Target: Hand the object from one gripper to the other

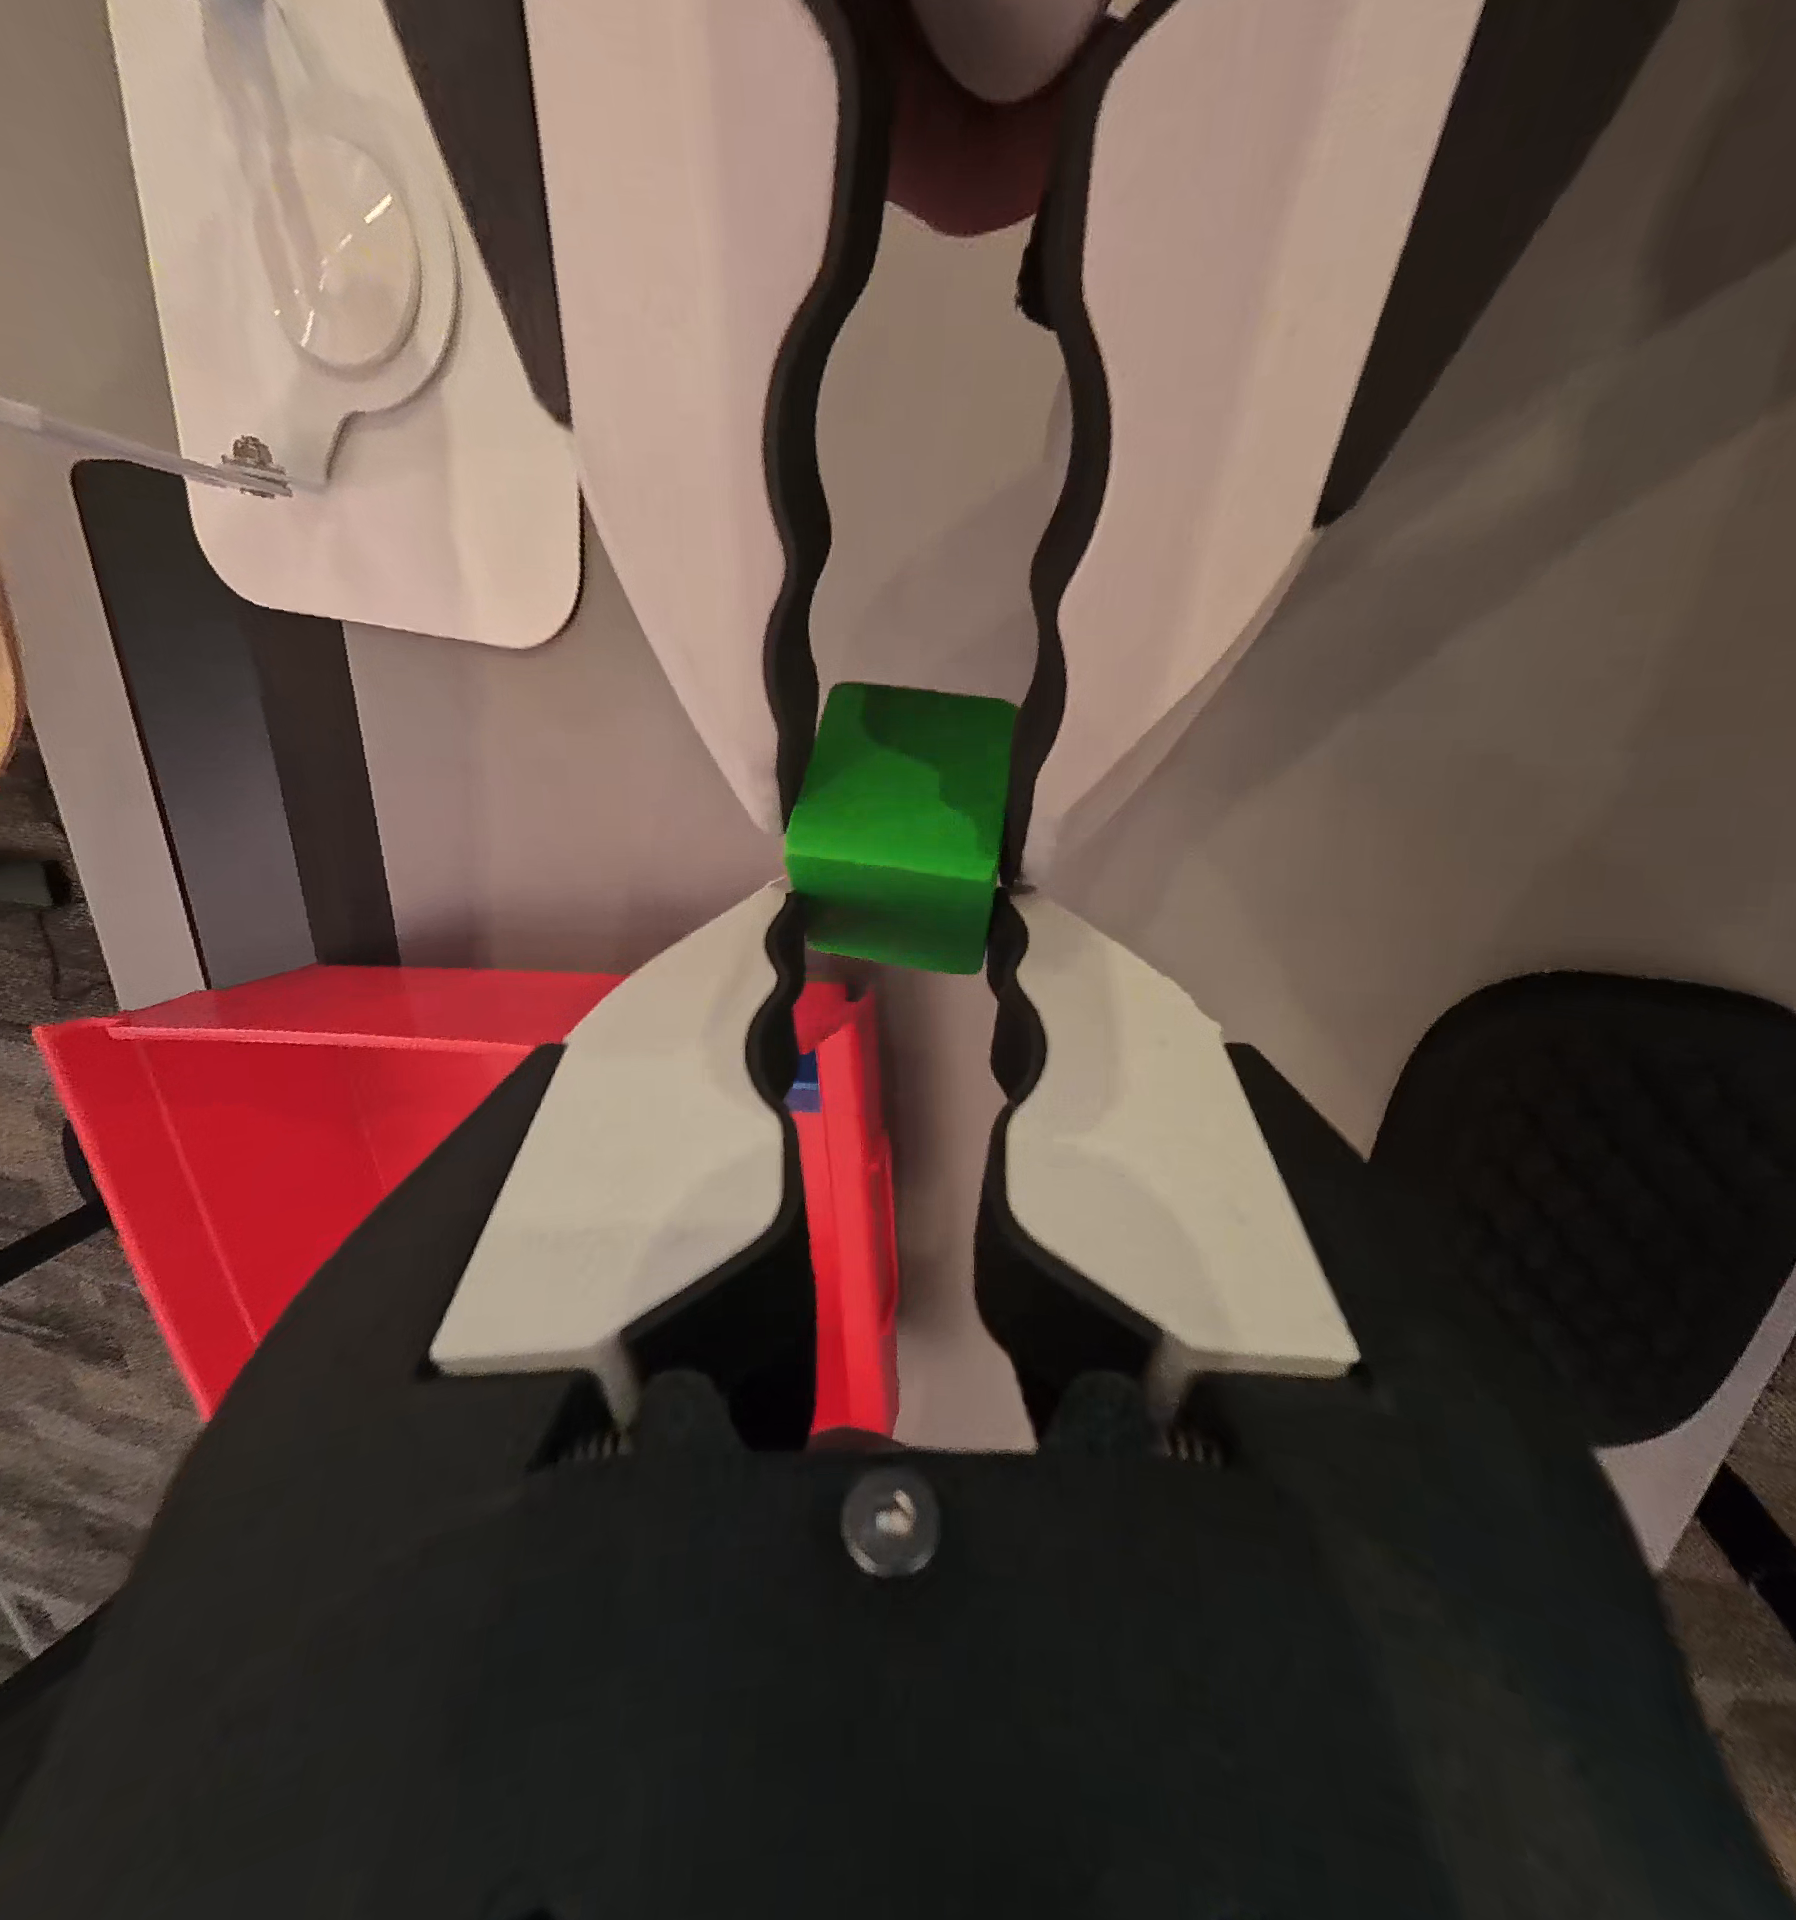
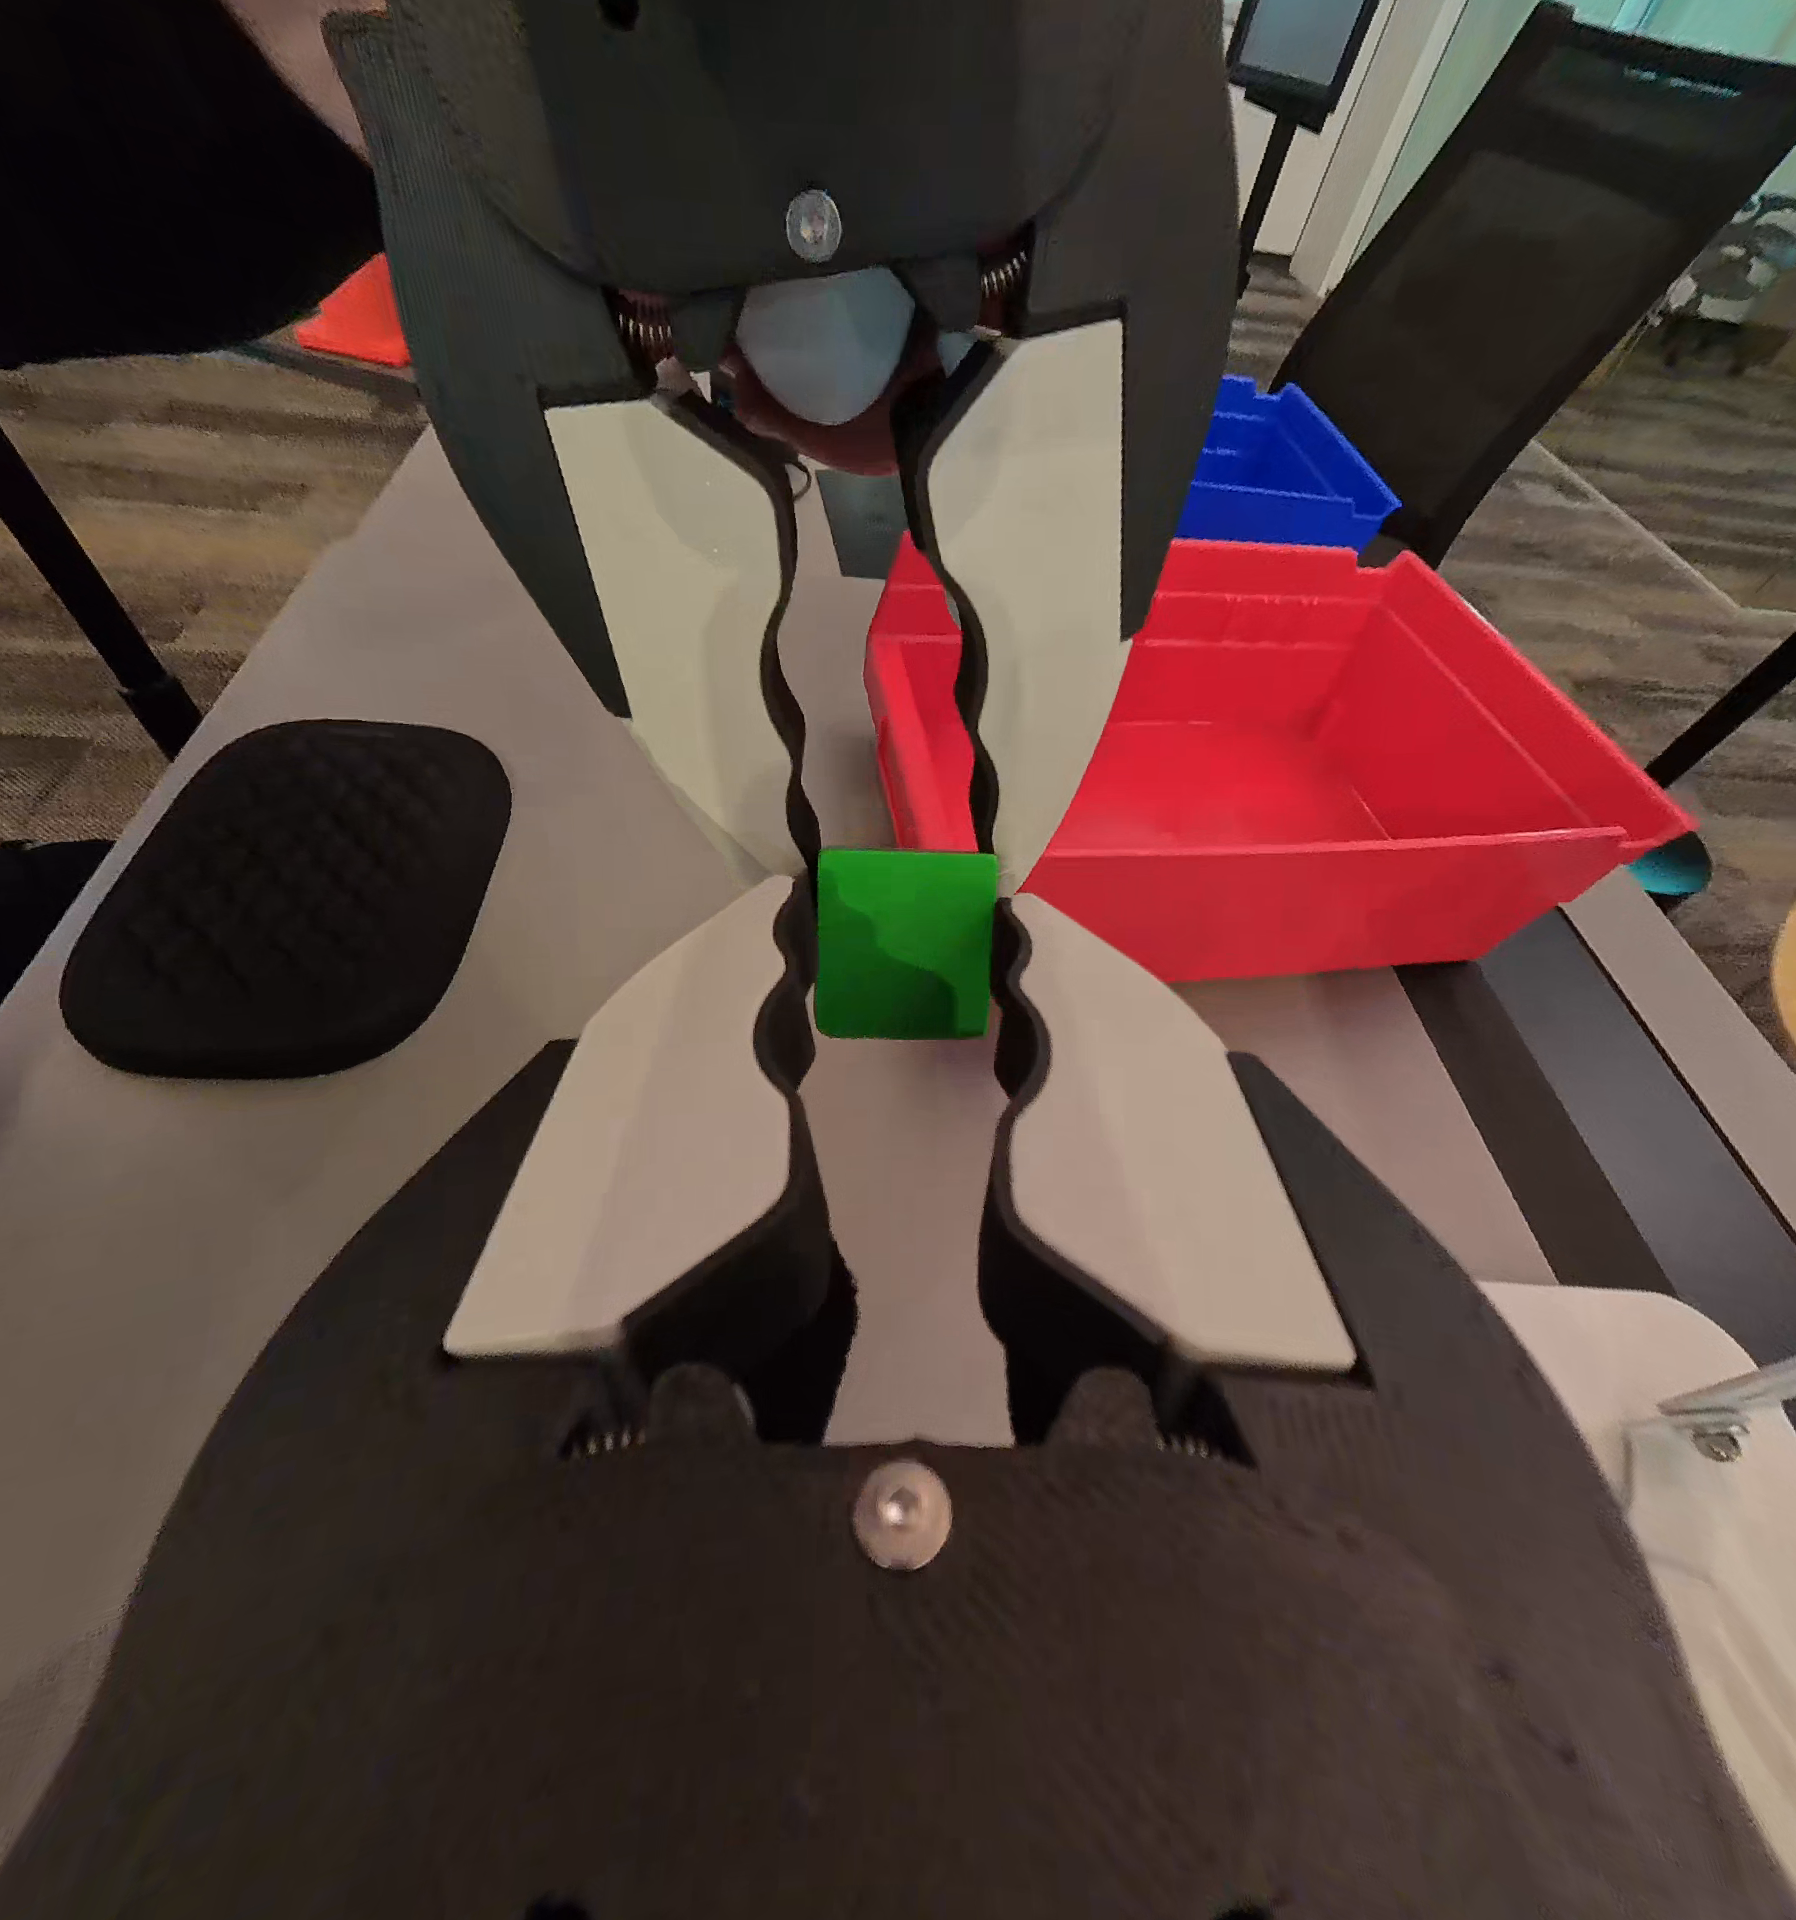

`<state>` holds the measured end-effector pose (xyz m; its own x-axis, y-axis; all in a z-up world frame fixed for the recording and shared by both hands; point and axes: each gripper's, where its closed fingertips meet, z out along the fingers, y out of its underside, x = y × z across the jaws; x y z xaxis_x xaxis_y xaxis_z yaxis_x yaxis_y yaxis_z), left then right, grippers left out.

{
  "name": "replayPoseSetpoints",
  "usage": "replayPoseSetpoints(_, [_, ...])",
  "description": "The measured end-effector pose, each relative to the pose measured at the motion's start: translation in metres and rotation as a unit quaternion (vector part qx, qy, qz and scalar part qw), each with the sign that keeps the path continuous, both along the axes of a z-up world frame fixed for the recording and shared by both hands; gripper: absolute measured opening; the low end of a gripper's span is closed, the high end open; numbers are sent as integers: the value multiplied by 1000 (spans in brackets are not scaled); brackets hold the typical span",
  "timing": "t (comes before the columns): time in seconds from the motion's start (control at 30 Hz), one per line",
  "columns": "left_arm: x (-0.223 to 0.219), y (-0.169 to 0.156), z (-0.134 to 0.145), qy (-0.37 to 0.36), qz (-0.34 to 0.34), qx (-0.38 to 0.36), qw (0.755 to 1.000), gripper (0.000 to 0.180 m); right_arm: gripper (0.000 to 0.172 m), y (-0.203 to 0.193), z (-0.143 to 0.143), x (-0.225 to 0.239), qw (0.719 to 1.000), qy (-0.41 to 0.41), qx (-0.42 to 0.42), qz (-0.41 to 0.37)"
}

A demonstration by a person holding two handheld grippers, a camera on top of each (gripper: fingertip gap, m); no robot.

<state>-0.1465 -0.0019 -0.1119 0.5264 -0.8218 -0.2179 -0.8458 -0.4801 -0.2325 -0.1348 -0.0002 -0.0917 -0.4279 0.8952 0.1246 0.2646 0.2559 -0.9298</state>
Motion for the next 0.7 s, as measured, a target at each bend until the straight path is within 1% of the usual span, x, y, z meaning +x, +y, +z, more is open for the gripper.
replayPoseSetpoints(0.07, [-1, 6, 7, -7, 20, 20, 1000, 48, 30, 14, 8, 8, 999, -11, 18, -24])
replayPoseSetpoints(0.13, [-8, 8, 19, -22, 50, 38, 998, 58, 30, 40, 26, 24, 998, -12, 28, -63])
replayPoseSetpoints(0.2, [-17, 8, 33, -43, 66, 67, 995, 41, 30, 80, 44, 51, 992, -15, 33, -121])
replayPoseSetpoints(0.23, [-23, 7, 38, -48, 73, 78, 993, 38, 30, 103, 50, 68, 987, -19, 35, -154])
replayPoseSetpoints(0.3, [-33, 3, 41, -56, 88, 91, 990, 36, 30, 155, 58, 108, 973, -28, 31, -225])
replayPoseSetpoints(0.37, [-41, -3, 37, -60, 96, 94, 989, 35, 30, 213, 56, 152, 952, -47, 30, -301])
replayPoseSetpoints(0.43, [-45, -9, 28, -62, 97, 91, 989, 34, 30, 271, 43, 196, 925, -74, 13, -373])
replayPoseSetpoints(0.53, [-49, -16, 13, -66, 106, 82, 989, 34, 30, 345, 14, 243, 890, -110, -28, -441])
replayPoseSetpoints(0.6, [-50, -16, 8, -76, 114, 86, 987, 34, 30, 383, -14, 262, 870, -155, -51, -466])
replayPoseSetpoints(0.63, [-50, -16, 7, -84, 120, 87, 985, 34, 30, 402, -29, 269, 858, -179, -48, -478])
replayPoseSetpoints(0.7, [-54, -16, 3, -87, 132, 89, 983, 34, 30, 429, -63, 278, 839, -239, -59, -485])
